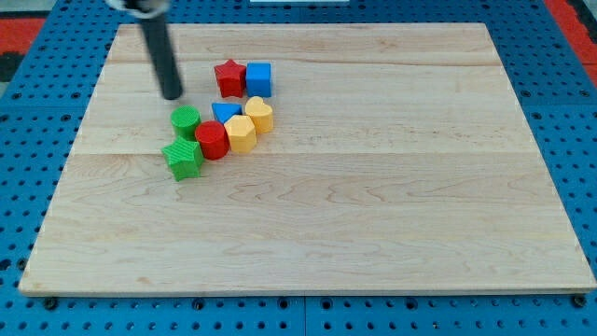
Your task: Place the red star vertically above the yellow heart
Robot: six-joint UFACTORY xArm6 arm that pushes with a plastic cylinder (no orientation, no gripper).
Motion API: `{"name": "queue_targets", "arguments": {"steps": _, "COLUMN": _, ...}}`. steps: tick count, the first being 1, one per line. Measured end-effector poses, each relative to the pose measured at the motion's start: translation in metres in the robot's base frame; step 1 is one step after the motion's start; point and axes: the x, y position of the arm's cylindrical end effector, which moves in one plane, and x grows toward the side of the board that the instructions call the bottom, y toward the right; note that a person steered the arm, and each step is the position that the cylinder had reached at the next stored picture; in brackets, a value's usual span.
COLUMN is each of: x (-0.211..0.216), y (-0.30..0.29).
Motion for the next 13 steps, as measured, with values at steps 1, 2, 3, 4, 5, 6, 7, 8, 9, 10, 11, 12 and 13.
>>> {"name": "queue_targets", "arguments": {"steps": 1, "x": 0.046, "y": -0.026}}
{"name": "queue_targets", "arguments": {"steps": 2, "x": 0.069, "y": 0.015}}
{"name": "queue_targets", "arguments": {"steps": 3, "x": 0.069, "y": 0.057}}
{"name": "queue_targets", "arguments": {"steps": 4, "x": 0.069, "y": 0.057}}
{"name": "queue_targets", "arguments": {"steps": 5, "x": 0.055, "y": 0.010}}
{"name": "queue_targets", "arguments": {"steps": 6, "x": 0.003, "y": 0.031}}
{"name": "queue_targets", "arguments": {"steps": 7, "x": -0.040, "y": 0.089}}
{"name": "queue_targets", "arguments": {"steps": 8, "x": -0.052, "y": 0.120}}
{"name": "queue_targets", "arguments": {"steps": 9, "x": -0.059, "y": 0.122}}
{"name": "queue_targets", "arguments": {"steps": 10, "x": -0.071, "y": 0.138}}
{"name": "queue_targets", "arguments": {"steps": 11, "x": -0.079, "y": 0.160}}
{"name": "queue_targets", "arguments": {"steps": 12, "x": -0.065, "y": 0.165}}
{"name": "queue_targets", "arguments": {"steps": 13, "x": -0.057, "y": 0.165}}
